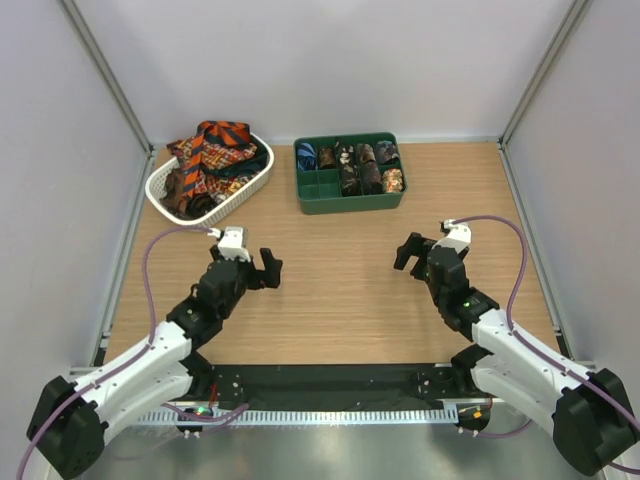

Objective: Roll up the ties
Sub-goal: Grab a tie with the left arm

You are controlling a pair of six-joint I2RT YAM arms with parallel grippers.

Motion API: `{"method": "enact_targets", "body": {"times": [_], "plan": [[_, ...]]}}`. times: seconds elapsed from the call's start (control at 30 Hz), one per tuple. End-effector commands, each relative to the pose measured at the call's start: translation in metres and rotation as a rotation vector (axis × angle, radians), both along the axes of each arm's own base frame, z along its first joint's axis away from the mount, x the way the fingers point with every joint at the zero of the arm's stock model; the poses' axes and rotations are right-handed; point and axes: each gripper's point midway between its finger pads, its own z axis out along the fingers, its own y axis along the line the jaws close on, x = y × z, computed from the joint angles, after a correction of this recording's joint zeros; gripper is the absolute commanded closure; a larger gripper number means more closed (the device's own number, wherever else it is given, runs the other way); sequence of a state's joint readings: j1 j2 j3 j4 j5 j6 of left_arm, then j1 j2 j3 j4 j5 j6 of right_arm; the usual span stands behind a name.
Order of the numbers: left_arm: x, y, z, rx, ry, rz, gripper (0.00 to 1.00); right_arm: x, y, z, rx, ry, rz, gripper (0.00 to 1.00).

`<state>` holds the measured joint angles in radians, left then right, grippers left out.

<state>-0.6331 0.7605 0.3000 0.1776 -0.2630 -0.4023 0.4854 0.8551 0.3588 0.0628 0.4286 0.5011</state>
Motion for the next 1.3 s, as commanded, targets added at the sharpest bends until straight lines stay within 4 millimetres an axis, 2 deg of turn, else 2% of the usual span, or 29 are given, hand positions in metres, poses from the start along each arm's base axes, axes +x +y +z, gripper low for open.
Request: {"method": "enact_targets", "body": {"times": [0.0,0.03,0.07,0.1,0.13,0.2,0.23,0.27,0.3,0.37,0.43,0.47,0.53,0.63,0.67,0.7,0.73,0.77,0.8,0.83,0.9,0.93,1.0,1.03,1.07,1.13,1.17,1.2,1.27], "plan": [[0.025,0.014,0.057,-0.048,-0.028,0.186,0.0,0.004,-0.001,0.01,0.014,-0.041,-0.016,0.0],[0.028,0.021,0.056,-0.026,0.009,0.239,0.0,0.004,0.001,0.011,0.017,-0.046,-0.008,0.0],[0.034,0.029,0.065,-0.014,0.0,0.29,0.0,0.004,0.001,0.011,0.017,-0.046,-0.006,0.0],[0.044,0.033,0.096,-0.041,-0.04,0.332,0.0,0.003,0.0,0.011,0.018,-0.045,-0.004,0.0],[0.05,0.04,0.092,-0.004,-0.005,0.377,0.0,0.003,0.001,0.01,0.019,-0.043,0.0,0.0],[0.066,0.068,0.112,-0.008,0.0,0.52,0.0,0.002,0.003,0.01,0.023,-0.045,0.014,0.0],[0.078,0.073,0.121,-0.002,0.036,0.555,0.0,0.002,0.005,0.01,0.029,-0.049,0.024,0.0],[0.09,0.095,0.128,-0.015,0.052,0.616,0.0,0.002,0.005,0.01,0.029,-0.048,0.025,0.0],[0.097,0.096,0.123,-0.024,0.104,0.595,0.0,0.002,0.006,0.01,0.032,-0.048,0.027,0.0],[0.123,0.104,0.132,-0.06,0.134,0.624,0.02,0.002,0.007,0.011,0.033,-0.048,0.032,0.0],[0.138,0.127,0.137,-0.058,0.145,0.699,0.02,0.002,0.007,0.011,0.033,-0.046,0.03,0.0],[0.15,0.132,0.151,-0.066,0.119,0.726,0.02,0.002,0.006,0.011,0.033,-0.046,0.027,0.0],[0.17,0.147,0.139,-0.024,0.162,0.784,0.03,0.002,0.007,0.011,0.034,-0.046,0.028,0.0],[0.206,0.163,0.145,0.009,0.158,0.808,0.06,0.001,0.009,0.01,0.041,-0.043,0.041,0.0],[0.216,0.165,0.148,0.015,0.152,0.811,0.07,0.001,0.008,0.009,0.04,-0.042,0.038,0.0],[0.229,0.17,0.161,0.006,0.126,0.815,0.08,0.001,0.009,0.01,0.041,-0.043,0.04,0.0],[0.244,0.173,0.146,0.054,0.158,0.803,0.12,0.001,0.009,0.01,0.04,-0.043,0.042,0.0],[0.253,0.178,0.141,0.077,0.17,0.819,0.13,0.001,0.008,0.011,0.041,-0.046,0.04,0.0],[0.265,0.188,0.159,0.067,0.135,0.845,0.13,0.0,0.009,0.012,0.044,-0.05,0.043,0.0],[0.278,0.193,0.129,0.11,0.194,0.853,0.16,-0.001,0.009,0.012,0.045,-0.05,0.048,0.0],[0.295,0.201,0.122,0.119,0.202,0.855,0.17,-0.001,0.01,0.013,0.047,-0.057,0.05,0.0],[0.313,0.202,0.111,0.152,0.203,0.837,0.17,-0.001,0.009,0.012,0.046,-0.057,0.051,0.0],[0.331,0.201,0.103,0.185,0.188,0.81,0.17,-0.001,0.009,0.013,0.046,-0.058,0.051,0.0],[0.343,0.202,0.111,0.181,0.147,0.809,0.16,-0.001,0.009,0.012,0.046,-0.055,0.052,0.0],[0.354,0.202,0.087,0.228,0.177,0.792,0.16,-0.001,0.011,0.012,0.048,-0.055,0.059,0.0],[0.366,0.205,0.081,0.25,0.167,0.795,0.15,0.0,0.011,0.012,0.048,-0.056,0.062,0.0],[0.379,0.204,0.069,0.284,0.168,0.77,0.15,-0.001,0.013,0.01,0.046,-0.051,0.069,0.0],[0.384,0.206,0.071,0.29,0.154,0.775,0.16,0.0,0.012,0.011,0.047,-0.054,0.066,0.0],[0.396,0.205,0.061,0.299,0.149,0.772,0.22,-0.001,0.013,0.011,0.045,-0.054,0.07,0.0]]}}
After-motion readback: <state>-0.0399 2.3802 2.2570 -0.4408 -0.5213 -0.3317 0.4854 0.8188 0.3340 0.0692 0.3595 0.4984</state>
